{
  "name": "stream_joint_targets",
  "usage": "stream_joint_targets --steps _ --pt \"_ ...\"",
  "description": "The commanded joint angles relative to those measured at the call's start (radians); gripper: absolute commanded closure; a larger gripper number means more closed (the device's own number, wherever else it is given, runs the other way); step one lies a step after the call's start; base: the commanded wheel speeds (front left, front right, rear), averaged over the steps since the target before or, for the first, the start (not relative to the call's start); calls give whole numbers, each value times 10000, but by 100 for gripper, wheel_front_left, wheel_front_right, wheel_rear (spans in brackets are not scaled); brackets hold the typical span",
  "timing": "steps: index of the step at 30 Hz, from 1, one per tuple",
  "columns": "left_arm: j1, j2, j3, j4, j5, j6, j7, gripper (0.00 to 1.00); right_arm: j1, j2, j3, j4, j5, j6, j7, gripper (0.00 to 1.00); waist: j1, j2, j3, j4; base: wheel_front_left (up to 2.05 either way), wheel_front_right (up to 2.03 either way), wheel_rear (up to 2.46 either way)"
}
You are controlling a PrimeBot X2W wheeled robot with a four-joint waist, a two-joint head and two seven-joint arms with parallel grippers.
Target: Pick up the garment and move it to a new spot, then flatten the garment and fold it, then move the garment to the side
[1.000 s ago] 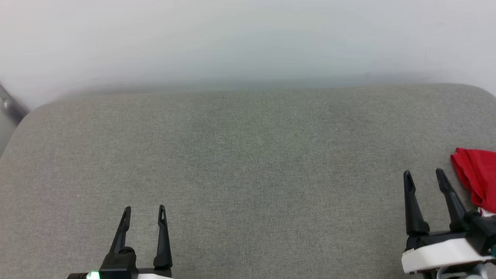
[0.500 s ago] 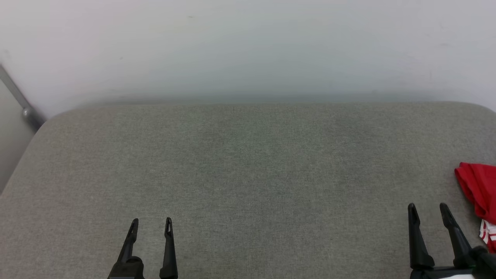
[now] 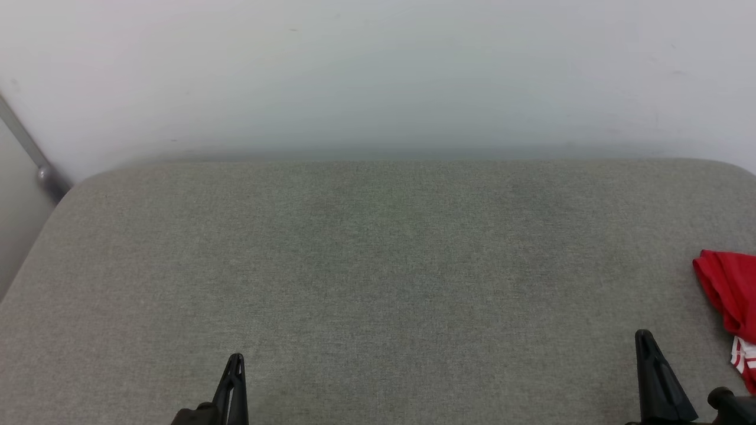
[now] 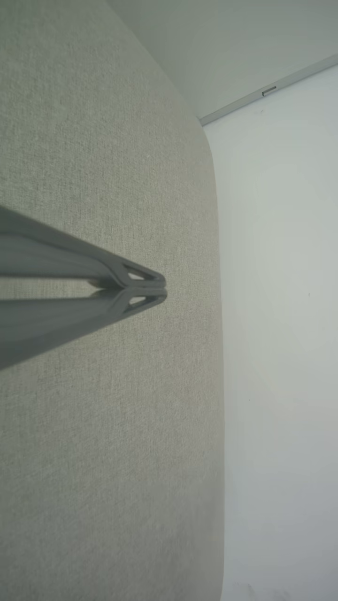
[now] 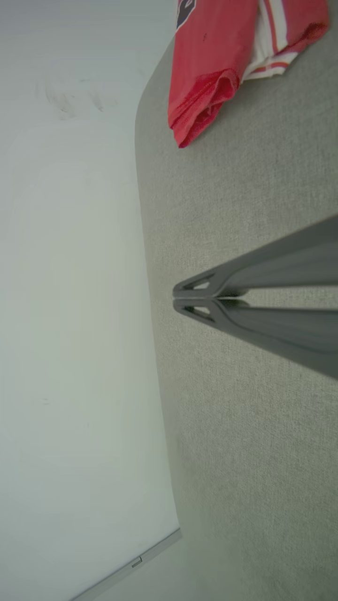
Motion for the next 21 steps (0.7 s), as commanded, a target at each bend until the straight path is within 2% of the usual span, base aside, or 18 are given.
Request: stream_joint_targets --steps 1,3,4,10,21 --pt "-31 11 16 -115 -422 -46 48 100 -53 -9 23 -77 392 0 59 100 1 0 7 -3 0 0 0" --pt "-102 38 47 -97 -896 -92 128 100 -133 -32 36 -23 822 0 145 100 1 0 14 -6 0 0 0" --pt "-273 92 104 4 -1803 -206 288 100 -311 -78 61 108 1643 -1 313 100 1 0 27 -12 0 0 0" --pt "-603 171 207 238 -3462 -448 584 100 -634 -146 100 345 3150 -1 623 100 1 0 53 -24 0 0 0" --pt "-993 242 349 501 -5479 -732 959 100 -1012 -208 126 622 4976 -2 1023 100 1 0 88 -40 0 0 0"
